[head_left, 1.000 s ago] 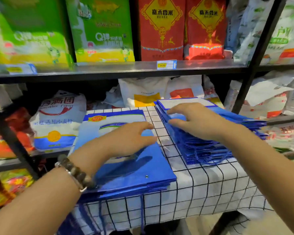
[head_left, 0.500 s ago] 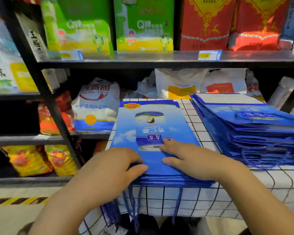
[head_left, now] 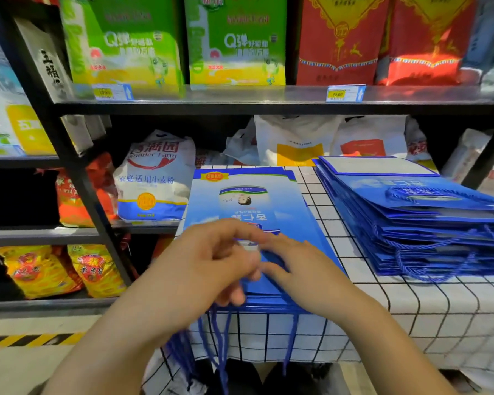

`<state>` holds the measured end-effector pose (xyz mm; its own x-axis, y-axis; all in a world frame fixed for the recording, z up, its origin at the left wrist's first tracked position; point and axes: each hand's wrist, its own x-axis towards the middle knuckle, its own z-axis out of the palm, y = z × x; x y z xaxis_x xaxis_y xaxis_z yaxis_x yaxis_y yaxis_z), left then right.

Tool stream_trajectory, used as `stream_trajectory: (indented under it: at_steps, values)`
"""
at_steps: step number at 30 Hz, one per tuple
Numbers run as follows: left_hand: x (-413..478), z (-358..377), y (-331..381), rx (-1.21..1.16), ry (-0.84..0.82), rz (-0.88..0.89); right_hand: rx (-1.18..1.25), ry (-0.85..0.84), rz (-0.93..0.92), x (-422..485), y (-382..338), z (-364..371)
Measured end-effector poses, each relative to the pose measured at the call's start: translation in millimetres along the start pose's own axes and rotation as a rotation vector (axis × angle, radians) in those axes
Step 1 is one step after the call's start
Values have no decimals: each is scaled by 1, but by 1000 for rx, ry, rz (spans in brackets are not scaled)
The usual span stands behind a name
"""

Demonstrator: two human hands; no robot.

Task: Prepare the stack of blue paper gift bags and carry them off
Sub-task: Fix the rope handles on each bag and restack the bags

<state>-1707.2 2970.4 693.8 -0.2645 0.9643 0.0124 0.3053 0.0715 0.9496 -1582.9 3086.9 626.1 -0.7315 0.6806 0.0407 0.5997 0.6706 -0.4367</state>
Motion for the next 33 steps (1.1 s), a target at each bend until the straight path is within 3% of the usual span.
stream_trajectory:
  at_steps: [3,6,11,16,19,22,24,30,33]
  values:
    - [9,7,5,-245,74,-29,498,213,81,-7,4,-4]
    - [20,14,6,-481,105,-56,838,164,4,-23,-1,-17]
    - [38,23,10,-1138,34,-199,755,-144,-119,-33,-18,-13]
    - [48,28,13,-1233,71,-173,711,-93,-60,-35,-26,-14]
    - [52,22,9,-1060,131,-123,744,-51,51,-38,-26,-33]
    - [49,20,1,-576,138,-62,823,69,140,-31,-16,-52]
    - [43,26,-3,-263,112,-27,932,119,193,-25,-8,-61]
    - [35,50,-19,322,-80,61,1084,151,298,-11,11,-59]
    - [35,58,-17,557,-51,95,1119,158,318,-11,11,-55]
